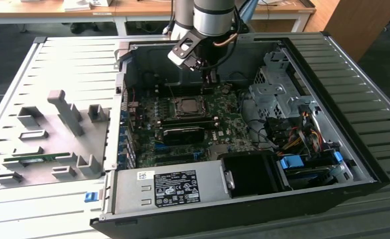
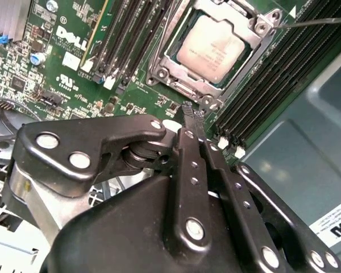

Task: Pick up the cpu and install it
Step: 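Close the cpu cover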

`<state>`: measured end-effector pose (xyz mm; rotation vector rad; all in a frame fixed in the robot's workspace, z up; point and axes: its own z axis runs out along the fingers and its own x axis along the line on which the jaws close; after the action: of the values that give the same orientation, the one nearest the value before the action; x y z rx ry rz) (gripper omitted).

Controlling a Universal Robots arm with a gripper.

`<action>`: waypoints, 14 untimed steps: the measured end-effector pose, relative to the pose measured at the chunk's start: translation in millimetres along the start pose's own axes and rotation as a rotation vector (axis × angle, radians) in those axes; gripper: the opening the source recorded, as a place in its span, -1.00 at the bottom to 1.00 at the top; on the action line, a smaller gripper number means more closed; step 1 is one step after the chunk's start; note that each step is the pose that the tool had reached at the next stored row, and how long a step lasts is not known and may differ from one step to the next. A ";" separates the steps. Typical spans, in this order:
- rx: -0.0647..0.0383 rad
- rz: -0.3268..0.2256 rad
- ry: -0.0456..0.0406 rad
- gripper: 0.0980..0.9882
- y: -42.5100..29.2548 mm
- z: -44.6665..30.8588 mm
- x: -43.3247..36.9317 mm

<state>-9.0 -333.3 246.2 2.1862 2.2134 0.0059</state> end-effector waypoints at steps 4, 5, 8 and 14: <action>0.000 0.000 0.0001 -0.98 -3.8 0.0 0.1; 0.000 0.000 0.0001 -0.98 -4.8 0.0 0.1; 0.000 0.000 0.0000 -0.98 -8.2 0.0 0.1; 0.000 0.000 0.0000 -0.98 -13.0 0.3 0.2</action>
<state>-22.0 -333.3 245.5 2.1863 2.2133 0.0059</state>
